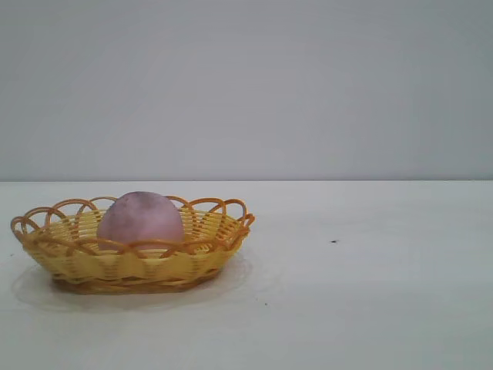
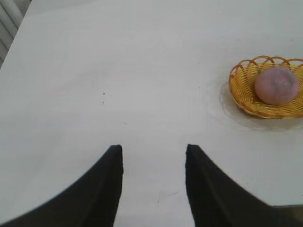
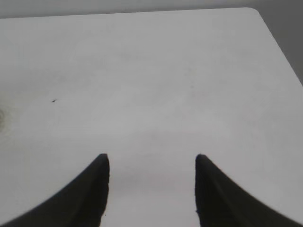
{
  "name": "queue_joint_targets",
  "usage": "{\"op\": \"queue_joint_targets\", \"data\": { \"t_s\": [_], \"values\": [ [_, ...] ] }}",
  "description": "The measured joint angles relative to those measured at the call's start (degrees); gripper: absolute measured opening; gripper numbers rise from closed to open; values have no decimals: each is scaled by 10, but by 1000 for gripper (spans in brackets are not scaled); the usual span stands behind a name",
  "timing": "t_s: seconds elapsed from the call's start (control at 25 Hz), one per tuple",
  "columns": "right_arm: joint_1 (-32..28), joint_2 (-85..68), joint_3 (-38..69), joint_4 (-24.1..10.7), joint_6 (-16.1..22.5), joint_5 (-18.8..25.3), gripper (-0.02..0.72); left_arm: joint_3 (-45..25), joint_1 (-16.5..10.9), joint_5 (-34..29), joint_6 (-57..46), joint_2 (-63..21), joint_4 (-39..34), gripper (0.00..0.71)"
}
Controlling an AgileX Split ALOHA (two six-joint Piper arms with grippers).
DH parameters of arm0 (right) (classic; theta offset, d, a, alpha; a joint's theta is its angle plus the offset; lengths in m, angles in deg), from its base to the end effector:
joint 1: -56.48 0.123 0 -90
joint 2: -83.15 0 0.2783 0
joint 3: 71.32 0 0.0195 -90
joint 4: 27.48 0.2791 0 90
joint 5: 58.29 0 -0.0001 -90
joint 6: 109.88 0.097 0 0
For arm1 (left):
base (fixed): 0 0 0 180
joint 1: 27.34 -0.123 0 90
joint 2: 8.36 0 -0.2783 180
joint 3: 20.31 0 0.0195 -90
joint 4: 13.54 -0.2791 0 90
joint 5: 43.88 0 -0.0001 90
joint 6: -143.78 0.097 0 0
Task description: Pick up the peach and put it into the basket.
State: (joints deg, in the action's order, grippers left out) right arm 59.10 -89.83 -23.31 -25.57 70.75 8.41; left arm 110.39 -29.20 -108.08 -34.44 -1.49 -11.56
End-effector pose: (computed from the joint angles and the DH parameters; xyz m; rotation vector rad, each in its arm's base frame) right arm 0.0236 0.0041 0.2819 -0.0410 2.1246 0.0739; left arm 0.0284 -0.0021 0.2788 0.0015 2.1003 -0.0035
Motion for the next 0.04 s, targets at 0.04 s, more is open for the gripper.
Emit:
{"op": "queue_joint_targets", "data": {
  "t_s": [0.04],
  "values": [
    [0,0,0,0,0,0,383,0,0,0,0,0,0,274]
  ]
}}
